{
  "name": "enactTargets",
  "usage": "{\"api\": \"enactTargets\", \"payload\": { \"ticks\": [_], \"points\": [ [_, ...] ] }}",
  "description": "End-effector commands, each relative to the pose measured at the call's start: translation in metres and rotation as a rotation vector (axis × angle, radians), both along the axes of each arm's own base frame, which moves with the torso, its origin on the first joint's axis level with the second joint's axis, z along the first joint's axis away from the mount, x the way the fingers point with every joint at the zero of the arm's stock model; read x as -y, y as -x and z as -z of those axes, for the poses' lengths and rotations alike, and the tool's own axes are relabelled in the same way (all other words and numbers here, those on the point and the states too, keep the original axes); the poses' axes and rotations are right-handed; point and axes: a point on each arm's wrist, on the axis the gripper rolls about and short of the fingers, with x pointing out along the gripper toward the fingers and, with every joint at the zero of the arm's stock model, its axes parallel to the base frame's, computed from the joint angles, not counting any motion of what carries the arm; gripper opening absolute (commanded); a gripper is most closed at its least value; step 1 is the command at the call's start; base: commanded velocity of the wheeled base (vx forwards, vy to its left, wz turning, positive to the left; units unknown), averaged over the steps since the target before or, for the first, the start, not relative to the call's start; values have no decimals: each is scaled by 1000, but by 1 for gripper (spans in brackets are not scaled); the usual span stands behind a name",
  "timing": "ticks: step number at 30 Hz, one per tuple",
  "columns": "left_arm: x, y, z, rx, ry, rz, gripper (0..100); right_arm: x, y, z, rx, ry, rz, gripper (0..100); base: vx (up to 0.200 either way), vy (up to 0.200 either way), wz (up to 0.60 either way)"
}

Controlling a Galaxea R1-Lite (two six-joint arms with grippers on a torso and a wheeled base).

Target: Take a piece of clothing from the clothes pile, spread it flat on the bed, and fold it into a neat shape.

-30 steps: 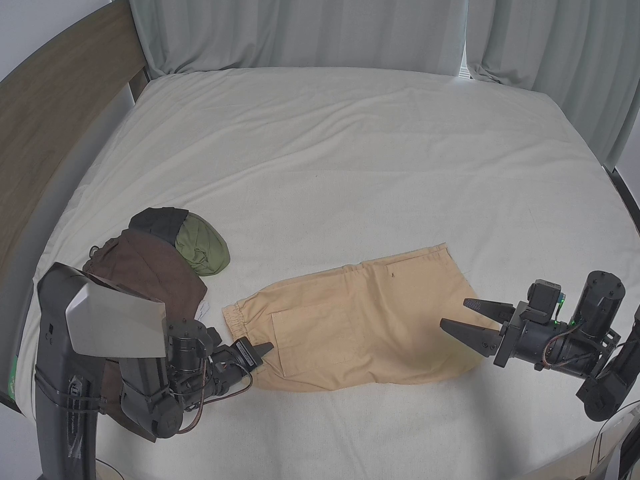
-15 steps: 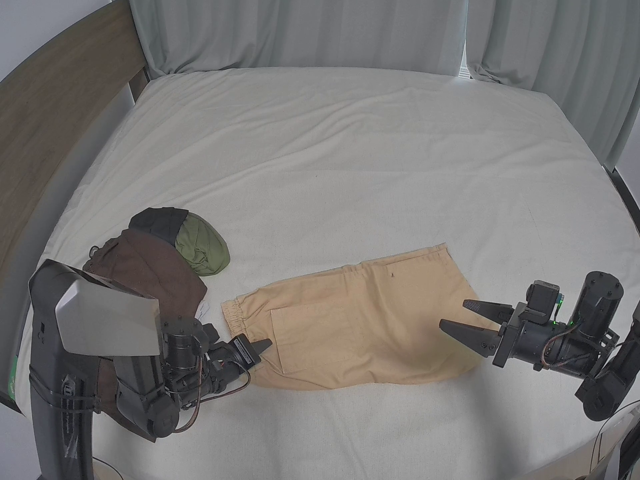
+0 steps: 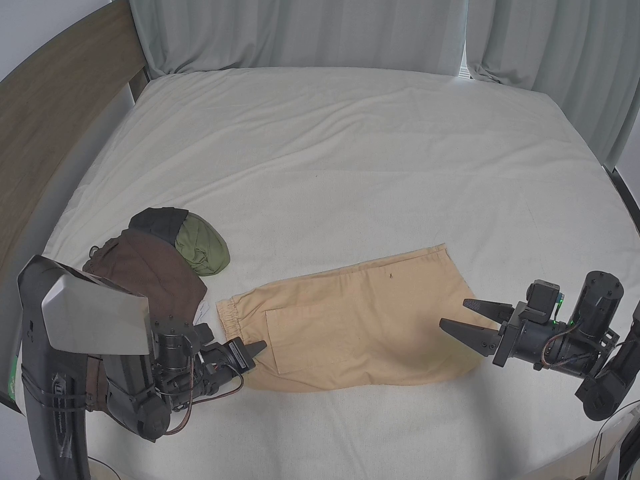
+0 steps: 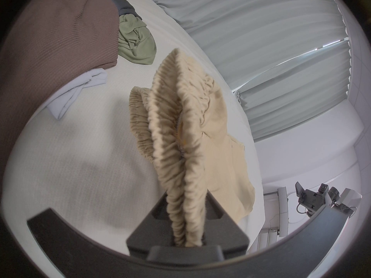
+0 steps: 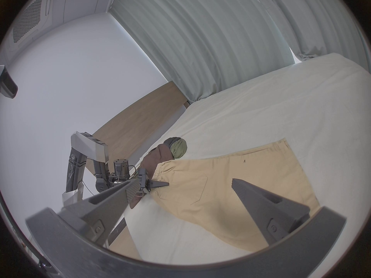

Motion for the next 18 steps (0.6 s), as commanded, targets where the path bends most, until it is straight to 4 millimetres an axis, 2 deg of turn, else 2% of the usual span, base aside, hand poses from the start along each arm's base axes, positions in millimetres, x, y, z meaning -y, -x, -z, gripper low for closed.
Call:
{"api": "enactTargets", "payload": {
  "ticks": [1,9,18],
  "points": [
    [-2,6,-8,8,4,1,0,-1,0,1,-4,2,-4,100,0,0,0],
    [-15,20,-24,4,15,16,0,-5,2,1,-6,2,-19,100,0,0,0],
    [-35,31,-27,-13,-16,0,0,-6,1,6,-24,10,-23,100,0,0,0]
  ]
}}
